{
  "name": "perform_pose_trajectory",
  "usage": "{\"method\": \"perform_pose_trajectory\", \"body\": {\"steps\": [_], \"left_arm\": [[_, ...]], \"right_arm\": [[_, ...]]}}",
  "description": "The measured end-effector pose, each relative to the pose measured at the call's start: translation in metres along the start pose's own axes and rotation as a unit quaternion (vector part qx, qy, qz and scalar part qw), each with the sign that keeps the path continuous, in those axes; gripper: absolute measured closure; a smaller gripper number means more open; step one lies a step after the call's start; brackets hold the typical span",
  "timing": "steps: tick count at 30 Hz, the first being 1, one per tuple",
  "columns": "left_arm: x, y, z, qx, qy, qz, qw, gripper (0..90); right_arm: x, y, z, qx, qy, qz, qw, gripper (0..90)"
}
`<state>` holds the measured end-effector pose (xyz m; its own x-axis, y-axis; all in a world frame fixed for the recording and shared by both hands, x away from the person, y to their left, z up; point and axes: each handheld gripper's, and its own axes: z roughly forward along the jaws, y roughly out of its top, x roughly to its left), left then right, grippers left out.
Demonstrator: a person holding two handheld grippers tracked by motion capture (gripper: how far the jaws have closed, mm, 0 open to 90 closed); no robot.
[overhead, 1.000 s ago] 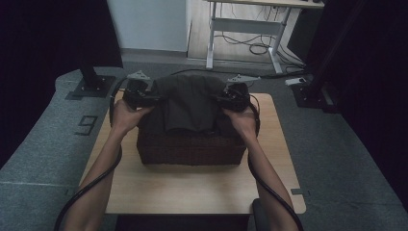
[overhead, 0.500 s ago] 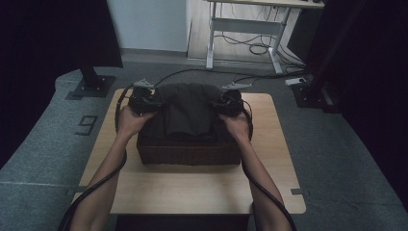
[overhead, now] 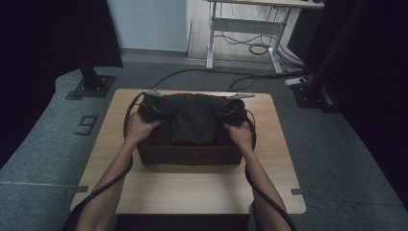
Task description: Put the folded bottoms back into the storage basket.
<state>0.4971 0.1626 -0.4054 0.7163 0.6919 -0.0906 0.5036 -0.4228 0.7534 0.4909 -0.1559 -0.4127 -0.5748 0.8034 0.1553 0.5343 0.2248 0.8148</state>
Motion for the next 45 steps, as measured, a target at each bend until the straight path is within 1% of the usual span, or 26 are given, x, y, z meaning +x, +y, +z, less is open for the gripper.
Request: {"method": "perform_pose_trajectory", "body": {"steps": [3,5,8,12,15,17,19,22,24,27,29,30,31,32,33,34,35,37,38,39,41,43,45], "left_arm": [[-0.005,-0.001,0.006,0.007,-0.004,-0.003,1.0,64.7],[-0.007,-0.003,0.007,0.011,-0.004,-0.003,0.9999,64.8],[-0.005,-0.008,0.005,0.016,-0.002,-0.008,0.9998,64.9],[0.003,-0.018,-0.003,0.029,0.006,-0.017,0.9994,65.2],[0.007,-0.024,-0.008,0.039,0.014,-0.019,0.999,65.1],[0.01,-0.027,-0.008,0.043,0.014,-0.024,0.9987,65.1],[0.011,-0.028,-0.005,0.05,0.016,-0.025,0.9983,65.1],[0.006,-0.022,0.003,0.072,0.03,-0.014,0.9968,65.0],[0.002,-0.016,0.01,0.081,0.031,-0.013,0.9962,64.9],[-0.003,-0.012,0.022,0.095,0.034,-0.01,0.9949,64.7],[-0.004,-0.013,0.029,0.108,0.039,-0.011,0.9934,64.3],[-0.004,-0.013,0.031,0.115,0.042,-0.01,0.9924,63.9],[-0.005,-0.014,0.033,0.123,0.049,-0.007,0.9912,62.7],[-0.005,-0.013,0.034,0.13,0.058,-0.003,0.9899,60.9],[-0.005,-0.013,0.035,0.131,0.067,-0.005,0.9891,57.3],[-0.004,-0.013,0.034,0.133,0.078,-0.007,0.988,51.8],[-0.004,-0.013,0.032,0.13,0.09,-0.007,0.9873,47.0],[-0.002,-0.012,0.028,0.126,0.106,-0.011,0.9863,39.4],[-0.001,-0.011,0.027,0.123,0.108,-0.012,0.9865,35.7],[-0.001,-0.011,0.025,0.121,0.108,-0.012,0.9868,35.1],[-0.001,-0.011,0.022,0.118,0.108,-0.01,0.9871,32.3],[0.0,-0.01,0.02,0.115,0.111,-0.01,0.9872,28.7],[0.001,-0.01,0.019,0.111,0.105,-0.012,0.9882,26.9]], "right_arm": [[-0.005,-0.003,-0.004,0.006,-0.005,0.004,1.0,64.3],[-0.007,-0.005,-0.005,0.008,-0.005,0.006,0.9999,64.3],[-0.006,-0.007,-0.001,0.012,-0.003,0.007,0.9999,64.3],[0.002,-0.008,0.011,0.023,0.01,0.004,0.9997,64.3],[0.011,-0.007,0.021,0.033,0.013,-0.003,0.9994,64.2],[0.015,-0.007,0.025,0.04,0.016,-0.006,0.9991,64.1],[0.017,-0.007,0.027,0.046,0.013,-0.009,0.9988,64.0],[0.014,-0.007,0.025,0.052,0.01,-0.006,0.9986,63.9],[0.01,-0.008,0.024,0.058,0.0,-0.005,0.9983,63.6],[0.004,-0.01,0.023,0.07,-0.022,-0.003,0.9973,62.8],[-0.001,-0.012,0.023,0.071,-0.027,0.008,0.9971,62.6],[-0.003,-0.012,0.023,0.069,-0.031,0.009,0.9971,63.3],[-0.004,-0.012,0.023,0.069,-0.032,0.012,0.997,63.7],[-0.005,-0.011,0.024,0.068,-0.033,0.013,0.997,62.2],[-0.005,-0.01,0.024,0.068,-0.039,0.012,0.9969,59.2],[-0.005,-0.009,0.024,0.069,-0.046,0.008,0.9965,55.8],[-0.005,-0.009,0.025,0.065,-0.047,0.004,0.9968,50.4],[-0.005,-0.008,0.025,0.057,-0.053,0.001,0.997,44.3],[-0.004,-0.007,0.025,0.053,-0.054,-0.004,0.9971,40.4],[-0.004,-0.007,0.025,0.052,-0.056,-0.006,0.997,38.4],[-0.003,-0.007,0.026,0.049,-0.056,-0.011,0.9972,36.7],[-0.002,-0.007,0.026,0.048,-0.048,-0.014,0.9976,35.6],[-0.001,-0.007,0.026,0.049,-0.045,-0.02,0.9976,33.6]]}}
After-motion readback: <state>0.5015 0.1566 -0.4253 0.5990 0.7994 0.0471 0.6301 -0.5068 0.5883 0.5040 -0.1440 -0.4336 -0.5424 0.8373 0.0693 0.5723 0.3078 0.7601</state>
